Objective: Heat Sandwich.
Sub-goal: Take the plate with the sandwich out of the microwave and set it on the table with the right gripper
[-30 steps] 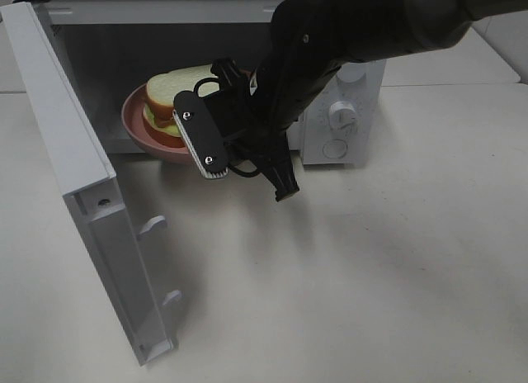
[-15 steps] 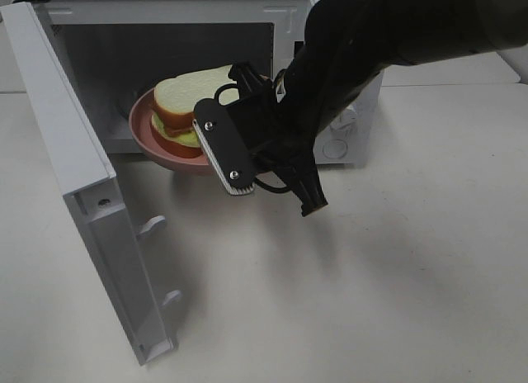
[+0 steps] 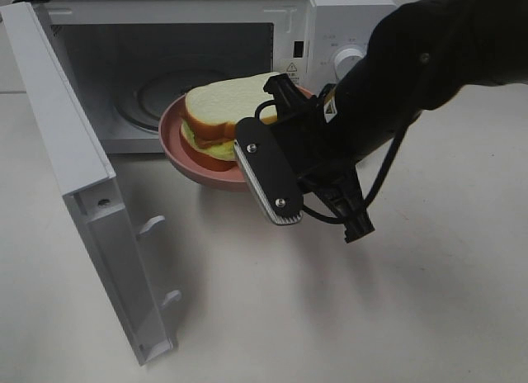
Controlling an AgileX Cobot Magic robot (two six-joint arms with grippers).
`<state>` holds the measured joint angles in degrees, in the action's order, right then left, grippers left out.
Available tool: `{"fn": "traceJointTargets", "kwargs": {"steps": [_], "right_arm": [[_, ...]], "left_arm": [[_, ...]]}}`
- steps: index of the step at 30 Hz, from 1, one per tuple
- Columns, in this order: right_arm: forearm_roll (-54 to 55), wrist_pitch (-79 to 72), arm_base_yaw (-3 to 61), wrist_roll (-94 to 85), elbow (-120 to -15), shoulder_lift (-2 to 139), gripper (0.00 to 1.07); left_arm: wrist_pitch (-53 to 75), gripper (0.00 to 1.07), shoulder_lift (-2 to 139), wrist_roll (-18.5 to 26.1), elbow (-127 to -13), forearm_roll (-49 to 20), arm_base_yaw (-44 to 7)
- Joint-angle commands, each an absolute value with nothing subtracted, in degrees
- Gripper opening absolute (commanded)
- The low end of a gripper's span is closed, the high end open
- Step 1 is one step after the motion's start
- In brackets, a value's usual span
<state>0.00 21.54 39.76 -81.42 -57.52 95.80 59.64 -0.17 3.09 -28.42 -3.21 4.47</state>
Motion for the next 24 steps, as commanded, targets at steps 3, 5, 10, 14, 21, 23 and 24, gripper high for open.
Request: {"fn": "traceJointTargets", "kwargs": {"steps": [3,5,10,14,21,23,24], "right_arm": [[-0.63,19.60,39.36,-81.02,-52.60,89.90,0.00],[-0.63,19.60,39.36,-81.02,-51.97,89.04,0.00],[-0.63,19.71,39.36,-80.67,-48.24,84.86,0.00],[-0.63,20.05,39.36,-79.87,-45.49,81.13,0.00],[-0.63,21.60,39.36,-79.41,-40.45,73.74,0.00],[-0.74,22.17,39.36,-79.24,-39.94,72.77,0.00],[-0.74,23.15,39.36,-78.95,-39.19,71.05,0.00]], "left_arm": [[59.36,0.97,-1.43,3.15,-28.36,-3.04,4.18],[59.36,0.97,-1.43,3.15,-28.36,-3.04,4.18],[59.36,0.97,-1.43,3.15,-28.36,-3.04,4.18],[59.36,0.97,-1.43,3.15,-28.36,-3.04,4.18],[59.36,0.97,-1.43,3.15,-28.36,-3.04,4.18],[59.36,0.97,-1.43,3.15,-28.36,-3.04,4.18],[59.36,0.97,-1.43,3.15,-28.36,-3.04,4.18]]}}
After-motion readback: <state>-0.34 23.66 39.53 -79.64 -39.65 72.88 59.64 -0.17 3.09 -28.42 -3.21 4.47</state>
